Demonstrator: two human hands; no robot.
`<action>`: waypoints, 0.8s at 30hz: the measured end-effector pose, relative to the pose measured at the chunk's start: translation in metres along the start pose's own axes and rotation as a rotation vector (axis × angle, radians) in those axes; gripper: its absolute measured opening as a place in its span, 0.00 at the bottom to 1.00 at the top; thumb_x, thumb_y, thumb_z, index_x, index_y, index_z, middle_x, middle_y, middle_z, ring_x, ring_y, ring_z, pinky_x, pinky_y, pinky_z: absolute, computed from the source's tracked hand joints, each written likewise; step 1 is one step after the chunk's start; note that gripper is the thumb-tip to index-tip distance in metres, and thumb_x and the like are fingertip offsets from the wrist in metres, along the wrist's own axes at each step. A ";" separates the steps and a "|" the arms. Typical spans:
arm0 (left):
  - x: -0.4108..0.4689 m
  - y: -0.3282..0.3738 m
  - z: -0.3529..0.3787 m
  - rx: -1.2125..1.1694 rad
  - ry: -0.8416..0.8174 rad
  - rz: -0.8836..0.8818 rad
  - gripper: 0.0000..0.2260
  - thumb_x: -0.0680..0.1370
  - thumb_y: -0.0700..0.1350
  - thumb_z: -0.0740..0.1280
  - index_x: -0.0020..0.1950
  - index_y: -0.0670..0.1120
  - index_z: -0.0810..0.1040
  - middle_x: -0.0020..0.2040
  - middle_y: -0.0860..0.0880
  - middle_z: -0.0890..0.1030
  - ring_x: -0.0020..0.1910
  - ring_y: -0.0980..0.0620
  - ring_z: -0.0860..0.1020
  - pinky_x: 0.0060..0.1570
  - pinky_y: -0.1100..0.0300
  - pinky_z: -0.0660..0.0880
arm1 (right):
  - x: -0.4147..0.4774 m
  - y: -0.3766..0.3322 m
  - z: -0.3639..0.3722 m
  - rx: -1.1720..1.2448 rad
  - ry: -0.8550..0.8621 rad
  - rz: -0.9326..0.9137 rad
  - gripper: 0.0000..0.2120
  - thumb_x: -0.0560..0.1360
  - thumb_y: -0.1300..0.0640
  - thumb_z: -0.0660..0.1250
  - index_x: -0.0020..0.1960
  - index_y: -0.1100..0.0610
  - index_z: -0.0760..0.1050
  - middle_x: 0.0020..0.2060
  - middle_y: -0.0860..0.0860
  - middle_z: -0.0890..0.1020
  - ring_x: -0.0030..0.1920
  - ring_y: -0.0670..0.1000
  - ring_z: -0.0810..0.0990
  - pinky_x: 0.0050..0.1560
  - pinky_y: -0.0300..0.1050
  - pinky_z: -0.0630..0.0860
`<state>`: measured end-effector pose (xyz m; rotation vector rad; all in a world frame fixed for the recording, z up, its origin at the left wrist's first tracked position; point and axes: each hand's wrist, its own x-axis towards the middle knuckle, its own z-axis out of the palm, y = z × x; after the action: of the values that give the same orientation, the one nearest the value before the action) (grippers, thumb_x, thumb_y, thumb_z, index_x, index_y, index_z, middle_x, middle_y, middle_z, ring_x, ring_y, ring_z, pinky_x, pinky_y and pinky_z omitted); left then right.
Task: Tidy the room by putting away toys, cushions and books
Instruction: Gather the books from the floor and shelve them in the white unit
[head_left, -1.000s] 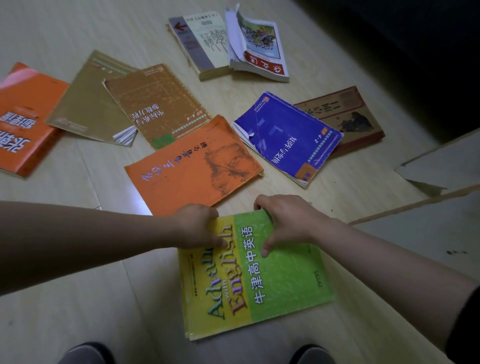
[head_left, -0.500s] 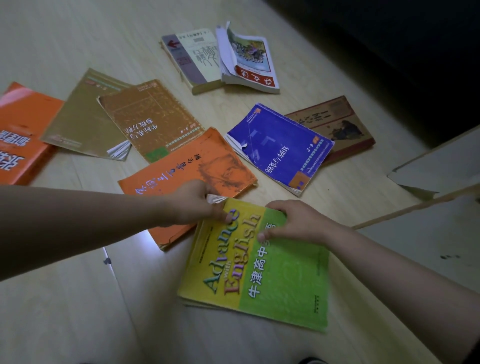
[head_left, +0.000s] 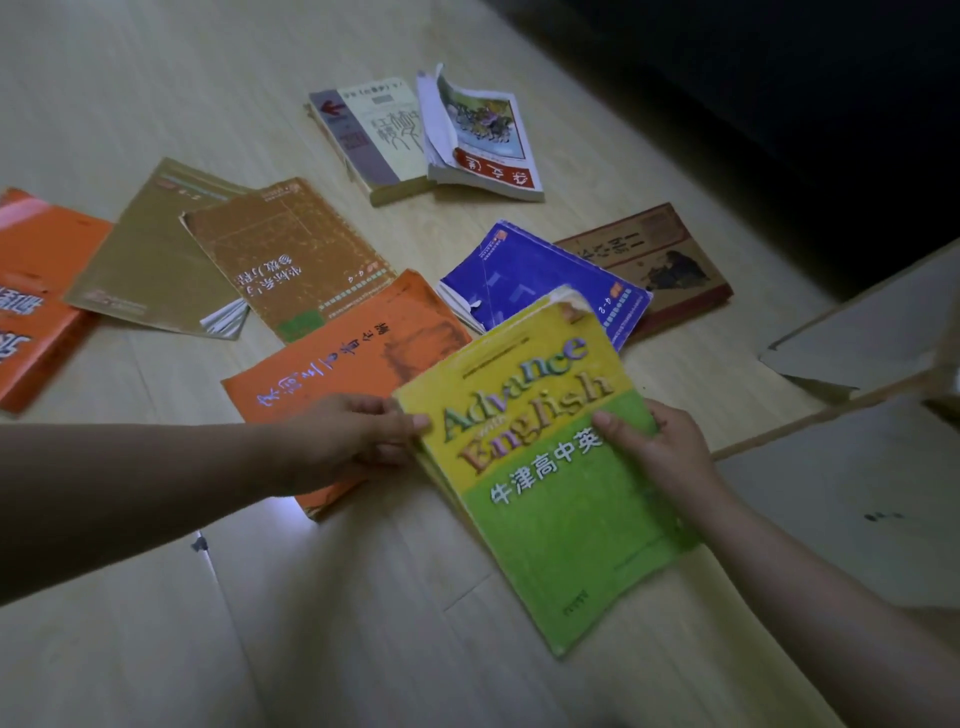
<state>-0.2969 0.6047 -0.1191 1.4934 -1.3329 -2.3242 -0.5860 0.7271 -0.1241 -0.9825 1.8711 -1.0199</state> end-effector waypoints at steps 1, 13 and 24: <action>0.001 -0.004 0.005 -0.096 -0.002 0.003 0.28 0.58 0.52 0.82 0.52 0.43 0.78 0.45 0.44 0.84 0.42 0.50 0.82 0.56 0.56 0.76 | -0.003 0.004 0.001 0.064 0.042 0.038 0.16 0.64 0.44 0.75 0.41 0.56 0.82 0.37 0.53 0.86 0.39 0.56 0.85 0.44 0.51 0.80; 0.003 0.005 0.059 -0.059 0.155 0.208 0.17 0.76 0.39 0.69 0.64 0.45 0.74 0.58 0.47 0.82 0.54 0.47 0.82 0.51 0.54 0.80 | -0.016 -0.004 0.020 0.289 0.215 -0.004 0.13 0.68 0.47 0.71 0.46 0.56 0.81 0.38 0.49 0.86 0.39 0.48 0.85 0.37 0.41 0.80; -0.010 0.037 0.068 0.525 0.405 0.828 0.16 0.76 0.41 0.69 0.53 0.61 0.71 0.50 0.62 0.78 0.50 0.64 0.77 0.47 0.72 0.74 | -0.010 -0.023 0.009 0.206 0.333 -0.220 0.13 0.71 0.48 0.66 0.51 0.54 0.77 0.41 0.41 0.84 0.44 0.37 0.82 0.40 0.29 0.76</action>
<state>-0.3578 0.6288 -0.0764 1.0758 -1.9954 -1.1607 -0.5684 0.7242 -0.1042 -0.9541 1.8978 -1.5550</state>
